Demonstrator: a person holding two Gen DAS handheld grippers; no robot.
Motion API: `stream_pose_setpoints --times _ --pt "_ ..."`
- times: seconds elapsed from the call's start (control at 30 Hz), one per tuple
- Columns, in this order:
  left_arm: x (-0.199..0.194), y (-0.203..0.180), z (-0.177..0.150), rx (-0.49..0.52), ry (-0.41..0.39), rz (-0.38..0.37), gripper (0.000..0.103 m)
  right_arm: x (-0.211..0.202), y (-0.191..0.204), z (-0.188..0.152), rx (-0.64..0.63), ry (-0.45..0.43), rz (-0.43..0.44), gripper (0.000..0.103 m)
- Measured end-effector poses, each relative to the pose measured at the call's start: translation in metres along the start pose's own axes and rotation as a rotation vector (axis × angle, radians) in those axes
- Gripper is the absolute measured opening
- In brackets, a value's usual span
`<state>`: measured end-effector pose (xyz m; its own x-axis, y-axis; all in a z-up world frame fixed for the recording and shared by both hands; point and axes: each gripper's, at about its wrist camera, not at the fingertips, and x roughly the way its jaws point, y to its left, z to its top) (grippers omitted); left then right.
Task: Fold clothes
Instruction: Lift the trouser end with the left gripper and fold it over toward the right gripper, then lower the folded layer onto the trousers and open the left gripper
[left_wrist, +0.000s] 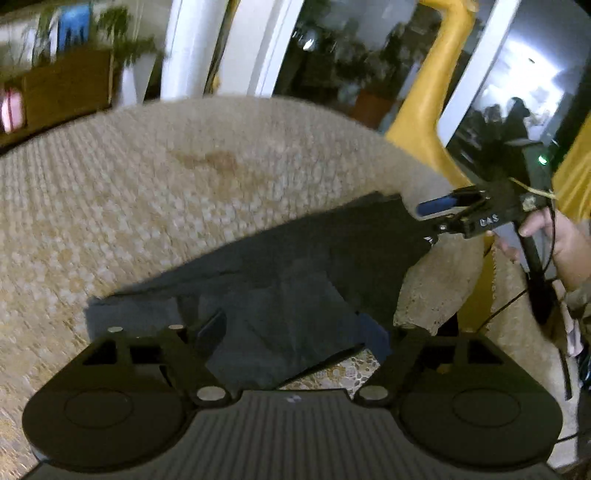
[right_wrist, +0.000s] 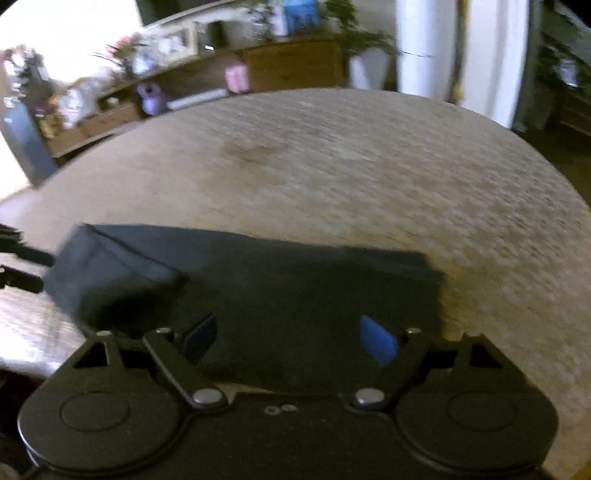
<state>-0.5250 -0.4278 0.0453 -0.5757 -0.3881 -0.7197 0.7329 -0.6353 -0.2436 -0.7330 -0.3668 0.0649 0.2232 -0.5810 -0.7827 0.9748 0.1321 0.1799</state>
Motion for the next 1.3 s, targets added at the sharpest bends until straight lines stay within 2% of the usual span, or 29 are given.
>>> stream_pose_setpoints --times 0.13,0.3,0.47,0.57,0.8,1.07,1.17,1.3 --pt "-0.001 0.011 -0.008 -0.024 -0.016 0.121 0.079 0.011 0.03 0.008 -0.021 0.008 0.08 0.103" --pt "-0.009 0.043 -0.025 -0.156 -0.04 0.184 0.079 0.041 0.068 0.008 -0.084 0.085 0.118 0.103" --pt "-0.009 0.058 -0.04 -0.201 -0.033 0.173 0.079 0.063 0.091 0.01 -0.115 0.102 0.142 0.103" --pt "0.0 0.061 -0.045 -0.21 -0.009 0.165 0.079 0.072 0.106 0.01 -0.174 0.117 0.119 0.103" --pt "0.011 0.058 -0.052 -0.167 0.036 0.167 0.079 0.096 0.121 0.011 -0.23 0.165 0.083 0.103" --pt "0.014 0.053 -0.052 -0.109 0.068 0.217 0.079 0.097 0.135 0.015 -0.339 0.205 0.032 0.103" --pt "0.008 0.052 -0.044 -0.095 0.055 0.229 0.079 0.093 0.139 0.025 -0.375 0.209 0.021 0.103" --pt "0.003 0.06 -0.035 -0.132 0.033 0.22 0.079 0.089 0.138 0.051 -0.391 0.193 0.012 0.103"
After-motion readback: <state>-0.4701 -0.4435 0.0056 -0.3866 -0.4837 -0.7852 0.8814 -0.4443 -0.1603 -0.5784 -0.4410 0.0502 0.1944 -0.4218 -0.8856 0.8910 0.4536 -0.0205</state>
